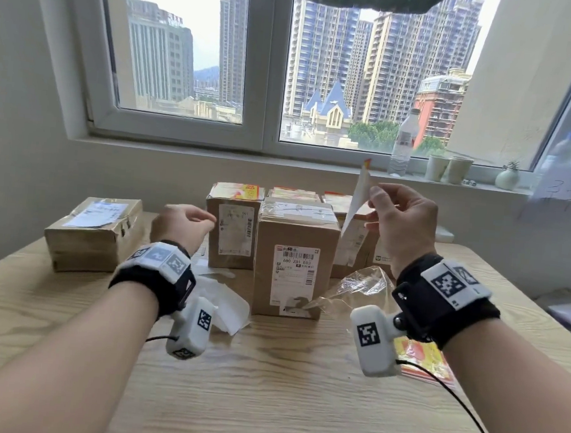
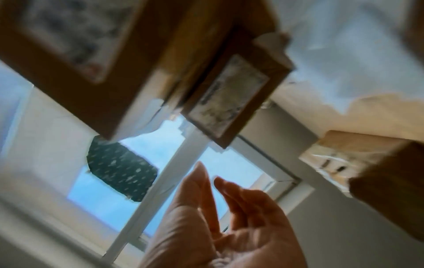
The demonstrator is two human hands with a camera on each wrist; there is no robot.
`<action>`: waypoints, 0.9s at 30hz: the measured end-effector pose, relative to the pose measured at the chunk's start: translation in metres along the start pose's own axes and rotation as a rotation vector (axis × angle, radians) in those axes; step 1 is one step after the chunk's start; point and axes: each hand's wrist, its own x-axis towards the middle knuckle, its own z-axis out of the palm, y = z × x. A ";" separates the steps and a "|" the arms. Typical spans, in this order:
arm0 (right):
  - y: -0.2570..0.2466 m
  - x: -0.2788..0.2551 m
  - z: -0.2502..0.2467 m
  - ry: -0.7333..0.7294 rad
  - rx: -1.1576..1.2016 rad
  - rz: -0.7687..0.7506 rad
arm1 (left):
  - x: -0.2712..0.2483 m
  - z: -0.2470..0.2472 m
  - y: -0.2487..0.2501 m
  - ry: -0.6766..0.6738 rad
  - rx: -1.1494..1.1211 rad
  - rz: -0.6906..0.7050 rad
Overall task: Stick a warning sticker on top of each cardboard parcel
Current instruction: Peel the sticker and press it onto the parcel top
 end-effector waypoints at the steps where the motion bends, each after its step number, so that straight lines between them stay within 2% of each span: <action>1: -0.004 -0.001 0.002 -0.019 -0.027 -0.035 | -0.005 -0.002 0.019 -0.056 -0.095 0.039; 4: -0.012 -0.005 0.009 -0.066 -0.091 -0.139 | -0.024 -0.006 0.075 -0.321 -0.330 0.051; 7: -0.018 -0.013 0.016 -0.109 -0.155 -0.254 | -0.040 -0.008 0.114 -0.527 -0.374 0.043; 9: -0.020 -0.019 0.019 -0.142 -0.186 -0.312 | -0.047 -0.007 0.126 -0.563 -0.379 0.026; 15: -0.023 -0.031 0.021 -0.278 -0.209 -0.416 | -0.048 -0.011 0.122 -0.497 -0.457 -0.066; 18: -0.012 -0.030 0.018 -0.316 -0.197 -0.369 | -0.042 -0.011 0.115 -0.438 -0.492 -0.088; 21: 0.016 -0.025 0.005 -0.287 -0.372 -0.313 | -0.033 -0.009 0.105 -0.418 -0.607 -0.132; 23: 0.042 -0.024 -0.008 -0.435 -0.595 -0.179 | -0.027 -0.007 0.098 -0.403 -0.672 -0.162; 27: 0.100 -0.026 -0.031 -0.865 -0.991 0.178 | -0.022 0.000 0.088 -0.459 -0.797 -0.234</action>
